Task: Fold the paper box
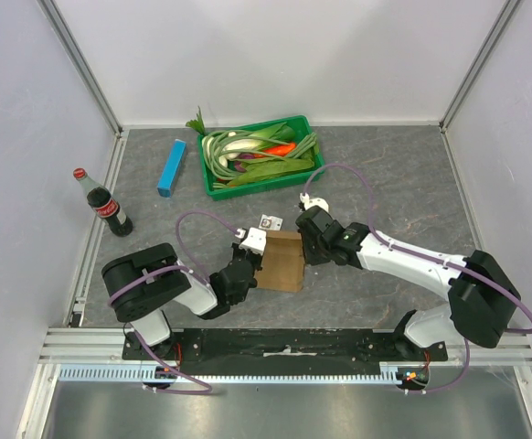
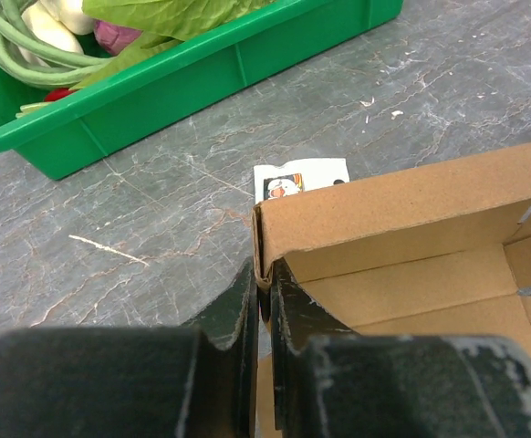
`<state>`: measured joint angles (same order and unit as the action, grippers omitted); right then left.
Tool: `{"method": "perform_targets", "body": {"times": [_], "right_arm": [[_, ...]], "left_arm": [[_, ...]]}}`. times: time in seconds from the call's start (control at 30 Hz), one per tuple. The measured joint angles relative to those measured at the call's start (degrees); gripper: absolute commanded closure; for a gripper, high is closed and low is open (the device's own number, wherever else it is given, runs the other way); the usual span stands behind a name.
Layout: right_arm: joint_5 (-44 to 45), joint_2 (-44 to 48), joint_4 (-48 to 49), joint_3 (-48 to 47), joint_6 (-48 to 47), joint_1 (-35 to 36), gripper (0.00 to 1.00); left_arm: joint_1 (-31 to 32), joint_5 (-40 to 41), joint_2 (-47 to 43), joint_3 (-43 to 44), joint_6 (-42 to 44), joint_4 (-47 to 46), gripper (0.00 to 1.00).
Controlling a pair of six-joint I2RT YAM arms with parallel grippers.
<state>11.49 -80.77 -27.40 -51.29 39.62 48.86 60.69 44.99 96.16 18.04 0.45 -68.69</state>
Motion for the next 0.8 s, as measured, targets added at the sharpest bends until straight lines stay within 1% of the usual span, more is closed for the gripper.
{"method": "perform_targets", "body": {"times": [0.33,0.47,0.67,0.8], "right_arm": [[-1.3,-0.3,-0.6,-1.2,-6.1,-1.5,1.0],[-2.9,-0.3,-0.4,-1.7,-6.4,-1.5,1.0],[-6.7,-0.9,2.0,-1.7,-1.9,-1.9,1.0],[-7.0,-1.8,4.5,-1.0,1.6,-2.4,1.0]], "left_arm": [[0.4,0.0,0.1,0.0,1.5,-2.0,0.94],[0.5,0.0,0.1,0.0,1.8,-2.3,0.94],[1.0,0.0,0.1,0.0,1.8,-2.2,0.95],[1.5,0.0,0.1,0.0,1.7,-1.7,0.95]]}}
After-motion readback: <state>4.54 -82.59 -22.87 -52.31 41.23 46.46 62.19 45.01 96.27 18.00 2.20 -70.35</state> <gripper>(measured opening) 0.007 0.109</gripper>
